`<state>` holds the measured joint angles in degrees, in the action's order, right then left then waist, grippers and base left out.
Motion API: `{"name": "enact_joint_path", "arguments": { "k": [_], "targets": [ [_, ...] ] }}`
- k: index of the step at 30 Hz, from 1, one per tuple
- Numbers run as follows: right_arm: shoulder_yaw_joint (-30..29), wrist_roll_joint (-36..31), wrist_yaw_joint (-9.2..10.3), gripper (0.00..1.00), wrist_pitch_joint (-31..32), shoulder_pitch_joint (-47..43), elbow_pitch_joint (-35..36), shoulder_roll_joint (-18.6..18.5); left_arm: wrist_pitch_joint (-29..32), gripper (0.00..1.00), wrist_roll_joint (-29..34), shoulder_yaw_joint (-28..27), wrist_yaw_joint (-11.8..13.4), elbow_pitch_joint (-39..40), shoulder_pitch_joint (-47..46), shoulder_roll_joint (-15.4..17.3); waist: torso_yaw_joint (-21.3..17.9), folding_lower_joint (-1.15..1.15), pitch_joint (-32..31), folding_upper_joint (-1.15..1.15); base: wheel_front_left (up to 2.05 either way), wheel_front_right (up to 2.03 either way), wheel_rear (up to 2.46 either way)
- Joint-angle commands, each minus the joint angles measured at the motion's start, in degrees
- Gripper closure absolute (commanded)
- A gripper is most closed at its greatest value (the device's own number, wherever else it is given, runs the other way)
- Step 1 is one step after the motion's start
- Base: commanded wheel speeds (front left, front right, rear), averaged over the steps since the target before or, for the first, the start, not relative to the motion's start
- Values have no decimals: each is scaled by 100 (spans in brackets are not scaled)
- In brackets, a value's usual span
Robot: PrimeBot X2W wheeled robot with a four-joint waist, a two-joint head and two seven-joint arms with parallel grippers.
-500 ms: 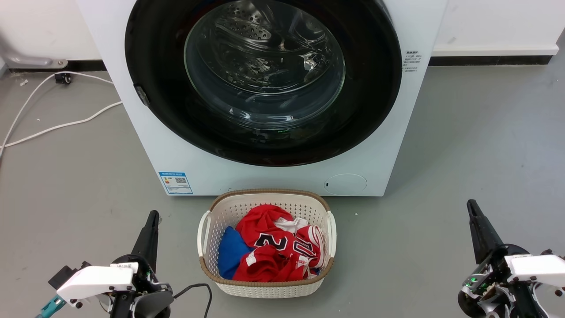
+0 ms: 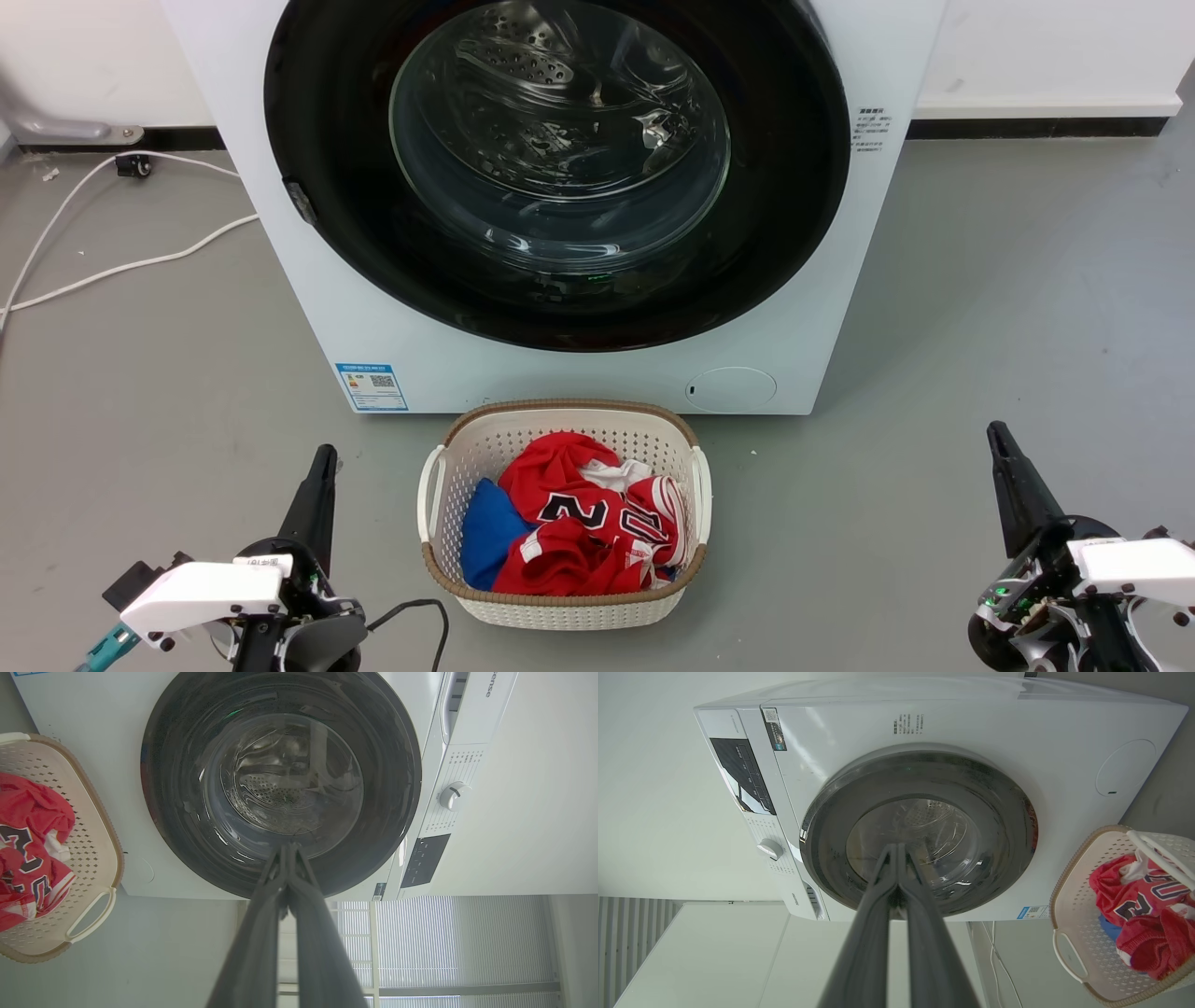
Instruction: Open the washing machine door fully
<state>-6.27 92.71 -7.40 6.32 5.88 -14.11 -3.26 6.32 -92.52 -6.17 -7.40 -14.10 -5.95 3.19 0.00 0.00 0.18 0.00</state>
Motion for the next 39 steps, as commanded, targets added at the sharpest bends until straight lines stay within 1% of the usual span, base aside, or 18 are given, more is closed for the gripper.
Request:
{"name": "enact_joint_path", "arguments": {
  "k": [1, 16, 17, 19, 24, 29, 34, 39],
  "targets": [
    [-7, -44, -17, 100, 15, 72, -9, 24, 6, 100, 10, -21, -16, -3, -51, -8, 0, 0, 0, 0, 0, 0, 0],
    [-14, -52, -17, 100, 23, 73, -9, 28, 15, 100, 20, -30, -16, -2, -52, -13, 0, 0, 0, 0, 0, 0, 0],
    [-8, -2, 0, 0, 2, 1, 0, 6, 5, 0, 1, -5, 0, -1, -1, -6, 0, 0, 0, 0, 0, 0, 0],
    [2, -1, 0, 0, -5, -39, -42, 8, 0, 0, 2, 17, 2, -51, 27, -12, 0, 0, 0, 0, 0, 0, 0],
    [127, -82, -1, 0, -130, -104, 129, 10, -151, 0, 60, 222, 1, 92, 27, -13, -3, 0, 0, 0, 0, 0, 0],
    [255, -286, -1, 0, -287, -169, 250, -8, -297, 0, 289, 373, 0, 245, 10, -14, -4, 0, 2, 0, 0, 0, 0],
    [373, -701, -2, 0, -432, -201, 364, -78, -431, 0, 915, 525, -1, 436, -7, -6, -5, 0, 5, 0, 0, 0, 0],
    [438, -1477, -3, 0, -560, -226, 457, -136, -556, 0, 1719, 664, -2, 587, -12, 6, -7, 0, 6, 0, 0, 0, 0]
  ]
}}
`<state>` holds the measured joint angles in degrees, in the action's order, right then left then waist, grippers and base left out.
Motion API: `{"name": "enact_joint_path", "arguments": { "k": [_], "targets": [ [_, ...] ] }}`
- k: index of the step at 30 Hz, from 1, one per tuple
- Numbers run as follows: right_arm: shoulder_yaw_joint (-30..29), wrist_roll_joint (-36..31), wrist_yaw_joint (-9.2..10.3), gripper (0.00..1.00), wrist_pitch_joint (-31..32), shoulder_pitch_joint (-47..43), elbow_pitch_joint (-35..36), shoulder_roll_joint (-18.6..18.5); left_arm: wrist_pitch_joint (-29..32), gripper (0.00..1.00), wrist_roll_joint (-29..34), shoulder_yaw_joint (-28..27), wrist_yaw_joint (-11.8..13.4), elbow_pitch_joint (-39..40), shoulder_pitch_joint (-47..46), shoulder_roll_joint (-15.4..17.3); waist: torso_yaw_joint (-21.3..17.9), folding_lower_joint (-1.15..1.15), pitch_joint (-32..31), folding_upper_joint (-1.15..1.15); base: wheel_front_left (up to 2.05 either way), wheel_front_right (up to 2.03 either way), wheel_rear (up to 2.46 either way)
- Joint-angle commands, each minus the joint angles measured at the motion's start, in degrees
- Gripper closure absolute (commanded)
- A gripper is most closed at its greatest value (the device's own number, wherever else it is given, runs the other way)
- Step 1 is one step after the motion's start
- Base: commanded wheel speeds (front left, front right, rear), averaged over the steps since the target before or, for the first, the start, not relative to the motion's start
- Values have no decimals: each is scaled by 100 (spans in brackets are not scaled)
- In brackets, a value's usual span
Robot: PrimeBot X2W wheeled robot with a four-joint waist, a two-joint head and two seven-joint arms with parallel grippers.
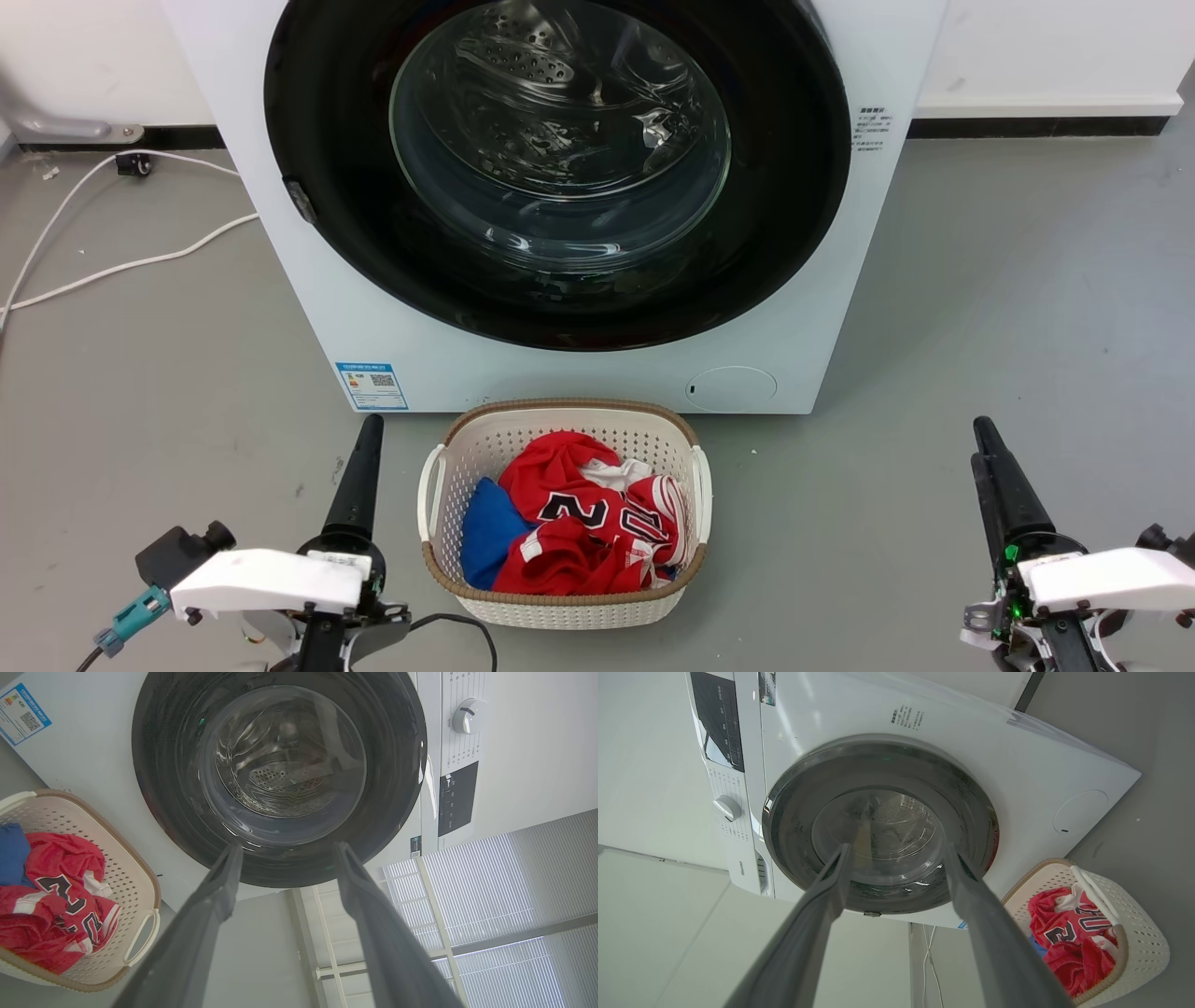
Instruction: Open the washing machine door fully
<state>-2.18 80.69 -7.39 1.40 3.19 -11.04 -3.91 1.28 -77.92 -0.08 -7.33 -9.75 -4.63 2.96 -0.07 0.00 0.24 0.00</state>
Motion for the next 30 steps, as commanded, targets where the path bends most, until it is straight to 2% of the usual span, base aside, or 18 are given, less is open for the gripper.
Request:
{"name": "enact_joint_path", "arguments": {
  "k": [1, 10, 24, 30],
  "targets": [
    [46, -466, -4, 0, -92, 38, 177, -84, -76, 0, 415, 72, -8, 179, -140, 29, -1, 0, 0, 0, 0, 0, 0],
    [141, -1850, -5, 0, -300, -50, 382, -50, -283, 0, 1625, 140, -8, 321, -80, 17, -6, 0, 1, 0, 0, 0, 0],
    [193, -3281, -7, 0, -422, -185, 681, -47, -569, 0, 3154, 388, 34, 314, -62, 51, 1, 0, -13, 0, 0, 0, 0],
    [216, -3977, -8, 0, -386, -240, 828, -56, -679, 0, 3823, 588, 144, 362, -114, 145, 10, 0, -8, 0, 0, 0, 0]
  ]
}}
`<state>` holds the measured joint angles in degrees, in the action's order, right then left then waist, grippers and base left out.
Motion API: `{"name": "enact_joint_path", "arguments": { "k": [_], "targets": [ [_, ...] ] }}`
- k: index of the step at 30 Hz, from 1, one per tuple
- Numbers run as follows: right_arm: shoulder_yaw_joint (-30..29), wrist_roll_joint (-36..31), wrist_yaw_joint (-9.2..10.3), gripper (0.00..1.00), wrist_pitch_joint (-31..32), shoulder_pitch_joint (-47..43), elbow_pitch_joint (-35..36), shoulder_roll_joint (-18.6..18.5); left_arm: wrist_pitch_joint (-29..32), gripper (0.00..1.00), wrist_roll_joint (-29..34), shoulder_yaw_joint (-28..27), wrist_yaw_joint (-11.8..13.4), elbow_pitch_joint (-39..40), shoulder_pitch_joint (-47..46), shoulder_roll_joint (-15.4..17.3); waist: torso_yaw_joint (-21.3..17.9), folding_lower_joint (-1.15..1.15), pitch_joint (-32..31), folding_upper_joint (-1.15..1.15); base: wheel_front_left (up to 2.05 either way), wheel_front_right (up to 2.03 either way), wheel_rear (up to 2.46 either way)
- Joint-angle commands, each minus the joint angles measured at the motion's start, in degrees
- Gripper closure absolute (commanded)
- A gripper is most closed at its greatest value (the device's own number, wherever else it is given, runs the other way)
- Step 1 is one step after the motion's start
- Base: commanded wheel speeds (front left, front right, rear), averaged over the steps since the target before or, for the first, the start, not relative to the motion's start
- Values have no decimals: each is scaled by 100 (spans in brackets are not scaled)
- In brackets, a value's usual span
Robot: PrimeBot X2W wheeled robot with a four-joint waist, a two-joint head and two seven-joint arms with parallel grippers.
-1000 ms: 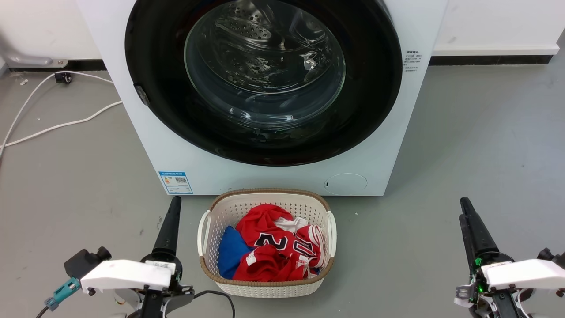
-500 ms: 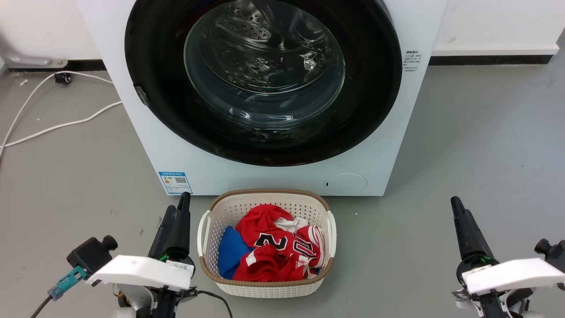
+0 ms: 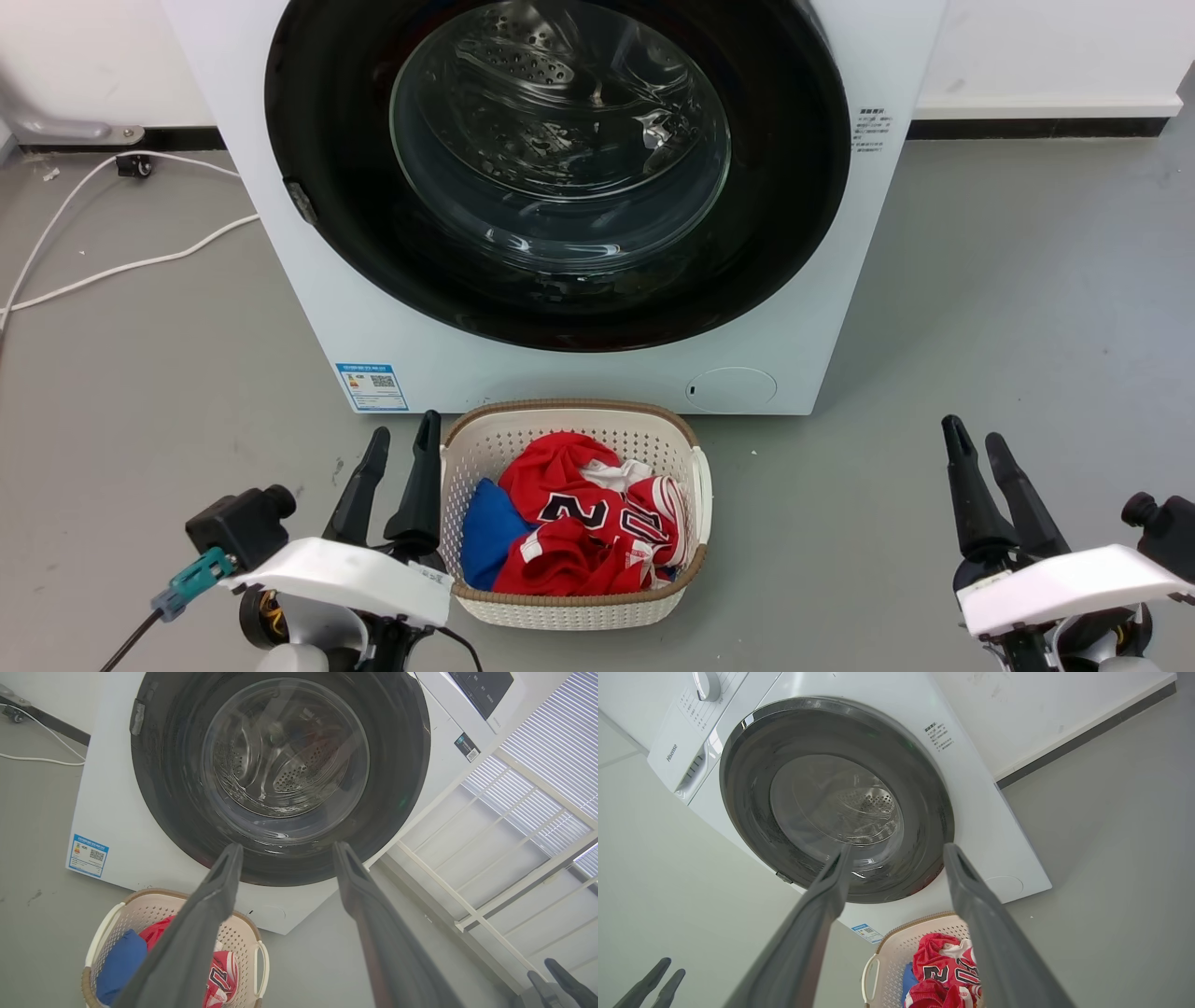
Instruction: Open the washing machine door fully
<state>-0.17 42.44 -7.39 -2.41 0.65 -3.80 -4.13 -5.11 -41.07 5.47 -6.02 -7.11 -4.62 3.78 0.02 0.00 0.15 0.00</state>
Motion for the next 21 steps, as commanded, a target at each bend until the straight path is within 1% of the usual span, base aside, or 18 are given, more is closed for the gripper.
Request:
{"name": "enact_joint_path", "arguments": {
  "k": [1, 7, 14, 21],
  "targets": [
    [23, -273, -8, 0, 0, 7, 130, -37, -56, 0, 235, 76, 38, 109, -124, 76, 2, 0, 3, 0, 0, 0, 0],
    [53, -918, -9, 0, 16, -26, 253, -20, -161, 0, 725, 294, 163, 142, -157, 161, -4, 0, 6, 0, 0, 0, 0],
    [81, -1570, -9, 0, -10, -90, 373, -5, -278, 0, 1157, 468, 283, 70, -201, 248, -13, 0, 12, 0, 0, 0, 0],
    [133, -2025, -10, 0, 16, -161, 432, -3, -368, 0, 1522, 591, 409, 83, -228, 313, -8, 0, 8, 0, 0, 0, 0]
  ]
}}
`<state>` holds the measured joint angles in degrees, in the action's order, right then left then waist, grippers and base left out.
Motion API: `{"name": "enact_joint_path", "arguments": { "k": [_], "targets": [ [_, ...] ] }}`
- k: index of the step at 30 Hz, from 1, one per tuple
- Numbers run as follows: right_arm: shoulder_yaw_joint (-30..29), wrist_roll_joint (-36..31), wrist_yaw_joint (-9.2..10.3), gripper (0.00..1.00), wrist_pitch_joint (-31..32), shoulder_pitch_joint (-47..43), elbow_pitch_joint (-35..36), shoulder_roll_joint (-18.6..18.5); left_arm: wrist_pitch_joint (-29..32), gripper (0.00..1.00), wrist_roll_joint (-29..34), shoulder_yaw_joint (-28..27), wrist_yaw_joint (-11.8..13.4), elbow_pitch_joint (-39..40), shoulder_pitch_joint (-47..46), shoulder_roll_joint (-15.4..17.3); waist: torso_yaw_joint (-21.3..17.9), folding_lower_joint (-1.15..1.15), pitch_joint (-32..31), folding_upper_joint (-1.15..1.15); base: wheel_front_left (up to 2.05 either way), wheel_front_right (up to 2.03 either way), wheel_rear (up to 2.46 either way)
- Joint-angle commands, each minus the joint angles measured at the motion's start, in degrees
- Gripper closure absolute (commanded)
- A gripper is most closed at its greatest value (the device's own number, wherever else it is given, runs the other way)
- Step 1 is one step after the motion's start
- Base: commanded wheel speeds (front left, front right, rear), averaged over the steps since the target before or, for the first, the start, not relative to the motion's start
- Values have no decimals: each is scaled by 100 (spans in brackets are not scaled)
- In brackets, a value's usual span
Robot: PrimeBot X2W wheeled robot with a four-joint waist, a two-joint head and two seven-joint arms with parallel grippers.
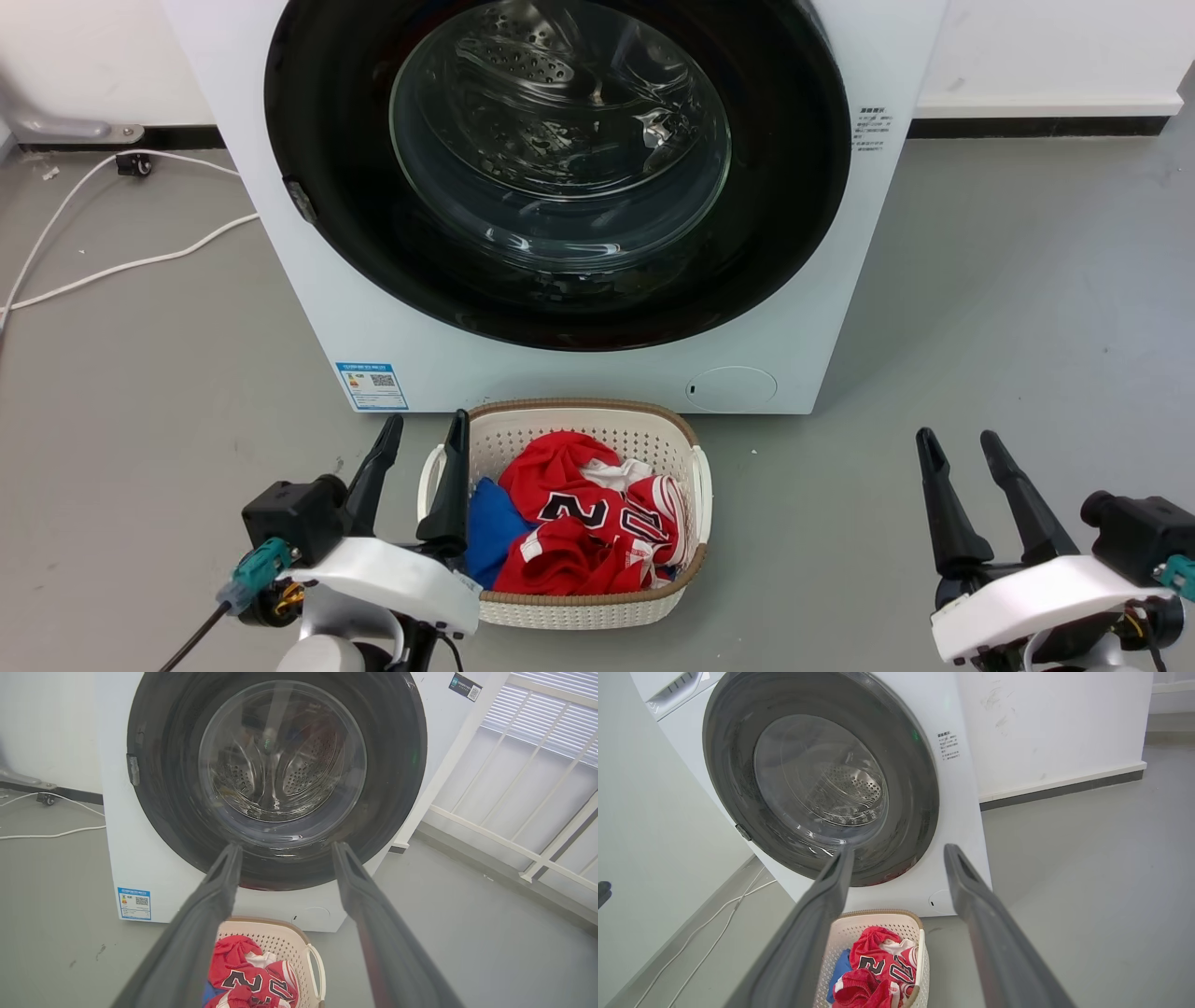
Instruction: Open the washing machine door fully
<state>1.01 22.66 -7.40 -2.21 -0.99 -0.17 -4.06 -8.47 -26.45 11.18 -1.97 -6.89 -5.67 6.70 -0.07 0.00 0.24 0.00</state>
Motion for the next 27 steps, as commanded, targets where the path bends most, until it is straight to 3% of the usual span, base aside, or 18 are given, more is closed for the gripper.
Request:
{"name": "enact_joint_path", "arguments": {
  "k": [1, 11, 27],
  "targets": [
    [13, -118, -9, 0, 3, -1, 82, -8, -46, 0, 120, 40, 22, 65, -122, 37, 1, 0, 0, 0, 0, 0, 0],
    [-27, -759, -11, 0, 50, -92, 216, 29, -190, 0, 592, 188, 157, 74, -120, 131, -6, 0, 19, 0, 0, 0, 0],
    [-10, -1469, -12, 0, 49, -179, 371, 92, -394, 0, 1004, 197, 49, -122, -96, 9, -8, 0, 39, 0, 0, 0, 0]
  ]
}}
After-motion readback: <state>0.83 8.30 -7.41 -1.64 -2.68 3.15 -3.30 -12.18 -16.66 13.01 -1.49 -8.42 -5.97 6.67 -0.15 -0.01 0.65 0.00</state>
